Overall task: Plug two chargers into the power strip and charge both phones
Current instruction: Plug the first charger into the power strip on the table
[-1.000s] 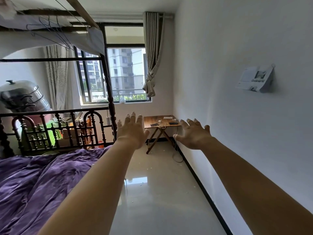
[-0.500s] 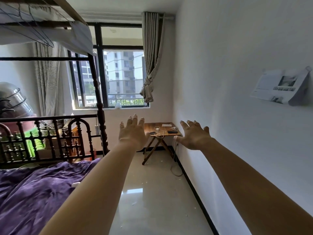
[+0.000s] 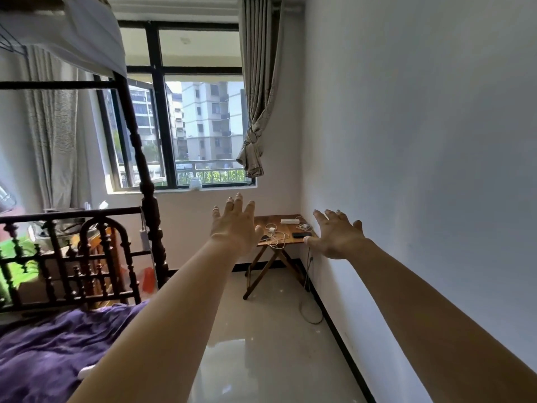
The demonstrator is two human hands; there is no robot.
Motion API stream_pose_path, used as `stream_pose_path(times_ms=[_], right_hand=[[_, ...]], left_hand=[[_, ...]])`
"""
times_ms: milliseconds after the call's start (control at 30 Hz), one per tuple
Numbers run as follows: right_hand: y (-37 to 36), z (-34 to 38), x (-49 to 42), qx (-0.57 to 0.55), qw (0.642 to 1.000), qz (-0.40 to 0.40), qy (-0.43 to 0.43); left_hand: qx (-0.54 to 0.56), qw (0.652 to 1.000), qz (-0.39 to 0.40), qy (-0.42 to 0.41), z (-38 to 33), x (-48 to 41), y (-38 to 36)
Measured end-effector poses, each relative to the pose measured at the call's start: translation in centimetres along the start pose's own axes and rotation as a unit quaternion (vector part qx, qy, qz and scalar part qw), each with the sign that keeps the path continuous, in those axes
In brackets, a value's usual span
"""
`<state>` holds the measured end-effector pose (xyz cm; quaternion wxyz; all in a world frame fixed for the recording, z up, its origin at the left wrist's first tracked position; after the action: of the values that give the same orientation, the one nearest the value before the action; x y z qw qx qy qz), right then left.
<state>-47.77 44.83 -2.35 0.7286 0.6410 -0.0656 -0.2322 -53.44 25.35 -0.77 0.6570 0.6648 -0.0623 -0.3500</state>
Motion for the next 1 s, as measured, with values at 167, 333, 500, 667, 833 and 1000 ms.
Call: stream_pose_path(times_ms=[167,333,500,667,833,1000], right_hand=[[-1.9,1.5,-11.3,-0.001,1.0,-0.012,-0.01],[-5.0,1.4,-21.4,0.007,1.0,0.006,-0.021],[-8.3,0.2,-32.3,0.02,0.999,0.006,-0.025],[-10.7,-1.7,-44.1,0.052,0.998,0.008,-0.018],[-12.0,-2.8,-55.6,0.066,0.998,-0.008,-0.013],[-15.6,-2.3,-65.9,0.055,0.998,-0.004,0.007]], left_hand=[[0.021,1.0,-0.001,0.003,3.6,-10.8,-3.6],[0.033,0.999,0.016,-0.01,4.8,-20.4,-9.1],[0.04,0.999,0.012,-0.02,5.3,-31.0,-15.1],[0.053,0.998,0.018,-0.016,5.5,-42.1,-20.6],[0.066,0.998,0.022,-0.002,6.5,-52.5,-25.1],[0.074,0.997,0.024,0.009,8.5,-62.1,-30.1]])
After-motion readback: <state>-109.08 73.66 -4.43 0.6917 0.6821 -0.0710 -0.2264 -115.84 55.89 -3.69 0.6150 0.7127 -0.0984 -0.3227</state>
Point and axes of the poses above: each hand's wrist, its own x-axis away from the middle knuckle, its own y-axis out of the back of the hand, z = x × y, the point moved 1 cm from there along -x, towards the middle knuckle, and after that the axes turned 9 degrees about -y, right-handed, at the moved point
